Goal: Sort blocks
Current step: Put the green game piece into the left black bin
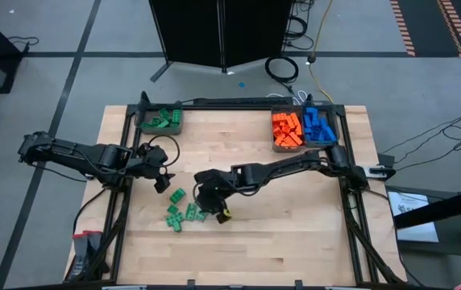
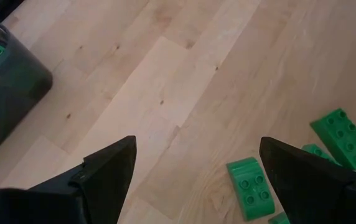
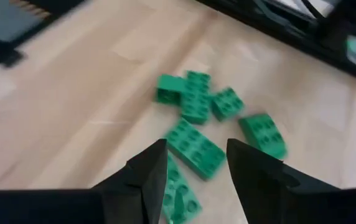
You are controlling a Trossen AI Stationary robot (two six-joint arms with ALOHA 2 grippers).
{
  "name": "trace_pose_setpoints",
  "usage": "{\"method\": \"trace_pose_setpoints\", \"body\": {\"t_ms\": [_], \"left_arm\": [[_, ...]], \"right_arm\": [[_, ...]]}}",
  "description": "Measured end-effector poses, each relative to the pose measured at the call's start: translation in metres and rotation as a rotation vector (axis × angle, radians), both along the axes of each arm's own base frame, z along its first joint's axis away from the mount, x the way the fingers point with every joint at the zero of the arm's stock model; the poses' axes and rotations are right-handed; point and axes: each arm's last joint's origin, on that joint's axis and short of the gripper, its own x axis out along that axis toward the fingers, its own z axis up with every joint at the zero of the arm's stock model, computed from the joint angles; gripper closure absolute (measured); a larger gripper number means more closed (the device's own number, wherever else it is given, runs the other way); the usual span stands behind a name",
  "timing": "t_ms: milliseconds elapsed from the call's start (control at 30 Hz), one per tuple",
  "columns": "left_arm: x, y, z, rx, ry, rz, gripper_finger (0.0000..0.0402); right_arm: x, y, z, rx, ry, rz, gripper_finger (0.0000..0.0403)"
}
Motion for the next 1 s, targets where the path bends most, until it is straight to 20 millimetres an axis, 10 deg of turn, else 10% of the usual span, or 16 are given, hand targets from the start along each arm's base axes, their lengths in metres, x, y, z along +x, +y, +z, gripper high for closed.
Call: {"method": "trace_pose_setpoints", "body": {"t_ms": [600,1000], "left_arm": [[0.000,0.000,0.000,0.003,-0.006,0.012,0.0059],[0.000,0.000,0.000,0.002,-0.009,0.011,0.0059]], "right_arm": [[0.005,0.010,-0.050,-0.131,0.069,0.156,0.0135],[0.011,0.000,-0.076,-0.153,0.089,0.162,0.0137]]}}
